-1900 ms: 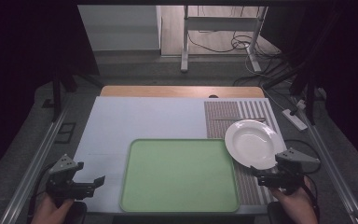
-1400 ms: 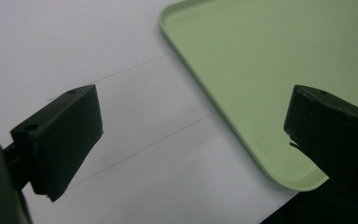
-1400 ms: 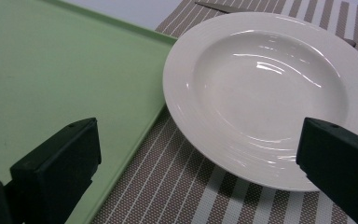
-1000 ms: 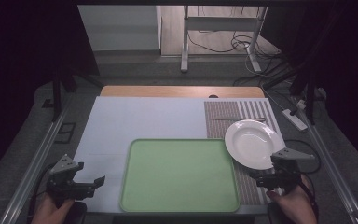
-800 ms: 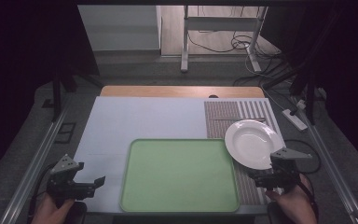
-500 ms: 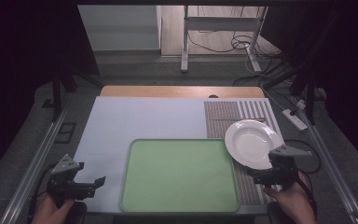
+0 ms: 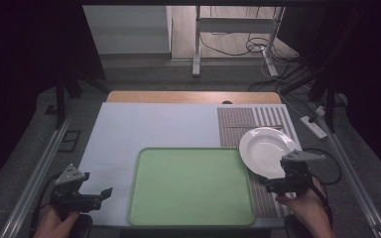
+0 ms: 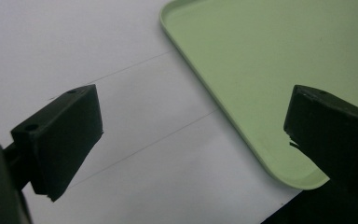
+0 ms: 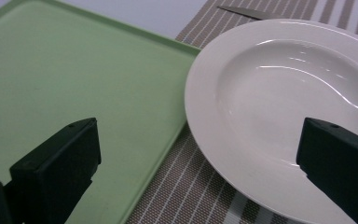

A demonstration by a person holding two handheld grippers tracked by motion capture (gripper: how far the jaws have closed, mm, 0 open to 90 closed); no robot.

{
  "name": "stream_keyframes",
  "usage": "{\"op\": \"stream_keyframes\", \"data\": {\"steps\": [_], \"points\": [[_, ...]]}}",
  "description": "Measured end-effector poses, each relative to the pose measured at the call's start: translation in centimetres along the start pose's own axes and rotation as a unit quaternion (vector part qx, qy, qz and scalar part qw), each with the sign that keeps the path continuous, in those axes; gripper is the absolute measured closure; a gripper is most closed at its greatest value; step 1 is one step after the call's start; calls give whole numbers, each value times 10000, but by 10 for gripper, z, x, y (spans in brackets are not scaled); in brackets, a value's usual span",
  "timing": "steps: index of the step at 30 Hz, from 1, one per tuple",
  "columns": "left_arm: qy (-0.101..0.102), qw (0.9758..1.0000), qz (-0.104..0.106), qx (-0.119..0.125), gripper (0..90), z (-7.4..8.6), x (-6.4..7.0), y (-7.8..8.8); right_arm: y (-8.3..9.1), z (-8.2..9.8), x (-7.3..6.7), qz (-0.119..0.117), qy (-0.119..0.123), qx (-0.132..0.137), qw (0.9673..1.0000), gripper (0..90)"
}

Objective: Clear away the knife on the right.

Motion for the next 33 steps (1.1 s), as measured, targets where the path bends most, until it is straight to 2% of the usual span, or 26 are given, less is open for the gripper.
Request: {"op": "stream_keyframes", "data": {"steps": [6, 12, 21, 25, 26, 33], "points": [[-10, 10000, -4, -2, 45, 0, 0, 0, -4, -2, 1, -166, 51, -112, 9998, 0], [-13, 10000, -7, -6, 45, 0, 0, 0, -9, -5, 3, -268, -7, -146, 9995, 0], [-10, 10000, -6, -10, 45, 0, 0, 0, -15, -15, 7, -199, 31, -170, 9997, 0], [-6, 10000, -3, -9, 45, 0, 0, 0, -18, -19, 10, -257, 51, -212, 9994, 0], [-7, 10000, -5, -10, 45, 0, 0, 0, -20, -21, 12, -193, 41, -249, 9995, 0], [-4, 10000, -2, -13, 45, 0, 0, 0, -25, -26, 19, -135, -62, -241, 9996, 0]]}}
Point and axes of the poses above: each handheld gripper's, and its own axes: y roughly backward along the jaws, z roughly out of its underside, x roughly to its right, the point moved 3 cm from there along -y, roughly forward along the jaws, and after that the axes turned 4 degrees about -y, right-handed, at the moved point
